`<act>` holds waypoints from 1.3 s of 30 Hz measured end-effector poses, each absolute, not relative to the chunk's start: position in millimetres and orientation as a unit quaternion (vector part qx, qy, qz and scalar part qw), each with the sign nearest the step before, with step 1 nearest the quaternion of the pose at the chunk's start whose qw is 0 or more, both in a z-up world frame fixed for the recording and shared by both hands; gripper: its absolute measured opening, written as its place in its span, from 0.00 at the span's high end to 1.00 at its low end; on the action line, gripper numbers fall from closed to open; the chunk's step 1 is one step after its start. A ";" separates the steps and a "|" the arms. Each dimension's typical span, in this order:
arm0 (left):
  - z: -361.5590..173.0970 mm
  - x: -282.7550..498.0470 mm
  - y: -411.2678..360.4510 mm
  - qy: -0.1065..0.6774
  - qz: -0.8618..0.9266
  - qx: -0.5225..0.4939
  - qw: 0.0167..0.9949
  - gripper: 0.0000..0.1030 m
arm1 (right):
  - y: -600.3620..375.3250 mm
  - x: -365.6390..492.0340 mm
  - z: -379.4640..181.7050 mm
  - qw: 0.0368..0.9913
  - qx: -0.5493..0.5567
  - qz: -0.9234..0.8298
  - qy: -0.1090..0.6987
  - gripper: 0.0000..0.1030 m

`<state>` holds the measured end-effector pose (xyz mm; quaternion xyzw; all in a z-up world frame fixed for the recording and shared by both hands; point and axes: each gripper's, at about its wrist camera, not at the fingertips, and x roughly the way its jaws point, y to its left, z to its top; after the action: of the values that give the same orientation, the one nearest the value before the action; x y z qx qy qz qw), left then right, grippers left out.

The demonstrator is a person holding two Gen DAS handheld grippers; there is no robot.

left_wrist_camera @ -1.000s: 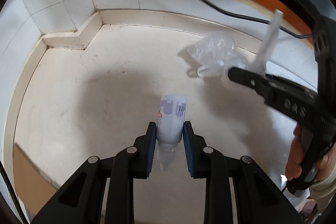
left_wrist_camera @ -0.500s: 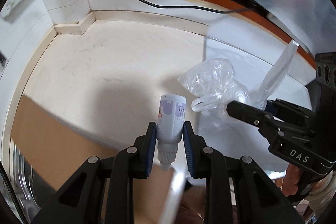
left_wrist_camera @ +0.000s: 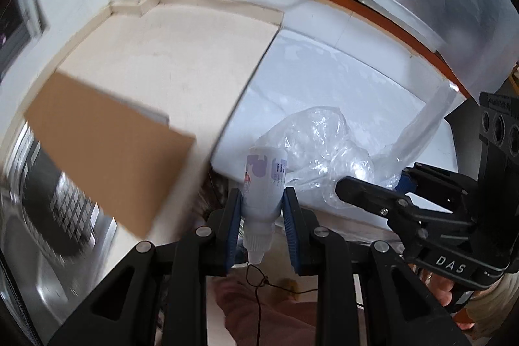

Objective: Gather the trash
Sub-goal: 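Carry the bottle and plastic bag down over the bin with both grippers, then open both grippers to drop the bottle and plastic bag into the bin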

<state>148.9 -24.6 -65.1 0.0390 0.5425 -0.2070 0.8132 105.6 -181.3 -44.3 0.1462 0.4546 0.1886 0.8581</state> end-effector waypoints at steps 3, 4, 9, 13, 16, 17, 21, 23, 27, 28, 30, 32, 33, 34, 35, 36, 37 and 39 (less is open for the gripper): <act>-79.2 122.4 -19.8 0.553 -0.192 0.022 0.811 0.77 | -181.2 81.5 -55.2 0.853 0.131 0.196 0.465 0.73; -86.2 116.2 -18.4 0.555 -0.186 0.019 0.810 0.77 | -181.0 74.1 -60.7 0.850 0.127 0.198 0.471 0.73; -131.6 79.2 -14.1 0.569 -0.139 0.021 0.810 0.77 | -174.2 44.6 -96.3 0.849 0.088 0.185 0.487 0.73; -176.0 59.5 -14.7 0.579 -0.103 0.048 0.808 0.77 | -165.0 27.3 -148.7 0.839 0.066 0.163 0.515 0.73; -220.2 49.5 -16.7 0.590 -0.091 0.066 0.800 0.77 | -159.0 24.0 -188.1 0.827 0.060 0.151 0.538 0.73; -235.3 48.4 -17.5 0.595 -0.088 0.068 0.796 0.77 | -157.9 23.8 -204.9 0.821 0.065 0.148 0.547 0.73; -304.9 49.4 -23.5 0.619 -0.088 0.073 0.777 0.77 | -154.8 19.4 -278.4 0.805 0.082 0.135 0.572 0.73; -344.8 49.4 -27.1 0.633 -0.089 0.076 0.765 0.77 | -154.3 19.8 -320.5 0.793 0.090 0.127 0.589 0.73; -417.9 54.9 -33.5 0.660 -0.095 0.073 0.742 0.77 | -154.6 26.2 -403.3 0.771 0.103 0.110 0.619 0.73; -435.6 58.3 -35.5 0.663 -0.099 0.073 0.739 0.77 | -154.8 28.9 -423.9 0.766 0.106 0.105 0.625 0.73; -466.0 67.5 -37.2 0.667 -0.102 0.074 0.735 0.77 | -154.0 35.8 -456.4 0.760 0.108 0.101 0.633 0.72; -494.6 78.2 -34.2 0.672 -0.100 0.068 0.730 0.77 | -152.2 44.2 -485.5 0.754 0.107 0.099 0.640 0.72; -508.0 84.0 -31.6 0.675 -0.098 0.062 0.728 0.77 | -147.7 50.6 -499.1 0.753 0.105 0.098 0.642 0.72; -522.4 91.0 -28.8 0.677 -0.095 0.055 0.728 0.77 | -145.5 57.2 -515.7 0.752 0.103 0.096 0.644 0.72; -534.1 96.7 -26.2 0.679 -0.091 0.049 0.727 0.77 | -144.8 63.2 -524.9 0.751 0.102 0.095 0.645 0.72; -541.8 99.6 -23.6 0.680 -0.089 0.046 0.726 0.77 | -143.2 69.0 -536.4 0.750 0.102 0.094 0.646 0.72; -552.6 105.5 -20.3 0.681 -0.086 0.044 0.726 0.77 | -141.0 76.6 -551.0 0.749 0.103 0.092 0.648 0.72; -567.7 113.6 -15.0 0.681 -0.082 0.048 0.726 0.77 | -138.9 86.6 -574.1 0.746 0.105 0.090 0.651 0.71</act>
<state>113.6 -15.0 -567.7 0.0477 0.6814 -0.0820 0.7258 86.6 -138.9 -574.1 0.1052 0.6511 0.0896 0.7463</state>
